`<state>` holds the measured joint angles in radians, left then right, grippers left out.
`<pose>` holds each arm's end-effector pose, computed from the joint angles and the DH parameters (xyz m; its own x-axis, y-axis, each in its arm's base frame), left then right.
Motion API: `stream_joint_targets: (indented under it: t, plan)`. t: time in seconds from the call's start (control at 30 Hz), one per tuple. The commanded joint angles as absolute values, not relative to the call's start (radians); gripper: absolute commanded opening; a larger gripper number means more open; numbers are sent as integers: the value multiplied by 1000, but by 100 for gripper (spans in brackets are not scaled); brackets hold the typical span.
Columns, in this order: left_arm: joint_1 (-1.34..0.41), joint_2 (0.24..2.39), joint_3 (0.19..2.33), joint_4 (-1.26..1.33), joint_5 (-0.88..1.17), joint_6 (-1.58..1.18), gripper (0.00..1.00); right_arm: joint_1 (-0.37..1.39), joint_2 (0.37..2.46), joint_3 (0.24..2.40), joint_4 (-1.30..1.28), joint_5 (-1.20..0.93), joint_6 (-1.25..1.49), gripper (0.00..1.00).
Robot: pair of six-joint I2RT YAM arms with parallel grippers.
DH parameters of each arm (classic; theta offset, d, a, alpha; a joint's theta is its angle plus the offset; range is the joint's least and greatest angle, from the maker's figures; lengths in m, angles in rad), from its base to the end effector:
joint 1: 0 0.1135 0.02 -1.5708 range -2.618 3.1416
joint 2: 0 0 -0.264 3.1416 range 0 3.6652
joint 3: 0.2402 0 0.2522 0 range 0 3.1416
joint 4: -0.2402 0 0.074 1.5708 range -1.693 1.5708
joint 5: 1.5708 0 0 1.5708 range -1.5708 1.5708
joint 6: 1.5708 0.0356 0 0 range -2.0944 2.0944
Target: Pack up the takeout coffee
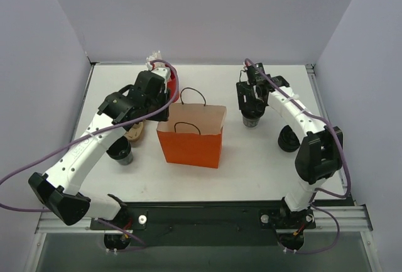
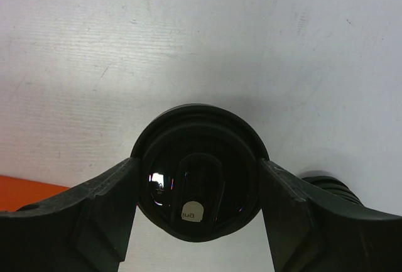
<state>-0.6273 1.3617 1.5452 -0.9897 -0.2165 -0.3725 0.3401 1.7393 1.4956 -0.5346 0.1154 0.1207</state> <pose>0.2234 -0.1525 0.3969 -0.7090 0.0750 -0.7012 0.2092 0.9719 -0.1075 0.3731 0.1277 0.2961 -0.6876 -0.1164 -0.7167 -0.1725 0.9850 0.0055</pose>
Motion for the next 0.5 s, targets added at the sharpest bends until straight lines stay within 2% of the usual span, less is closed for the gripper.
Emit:
stream_joint_targets:
  t: [0.0,0.17,0.4,0.47]
  plan:
    - [-598,1355,1560,-977,-265,-356,43,334,1651,1506,-557,91,121,53]
    - [-591,1316,1528,-968,-241,-365,47,334,1595,1525,-563,92,127,53]
    - [-572,1327,1493,-922,-195,-359,46,334,1503,1575,-580,109,124,51]
    - [-569,1331,1490,-905,-181,-350,36,334,1464,1594,-586,109,115,51]
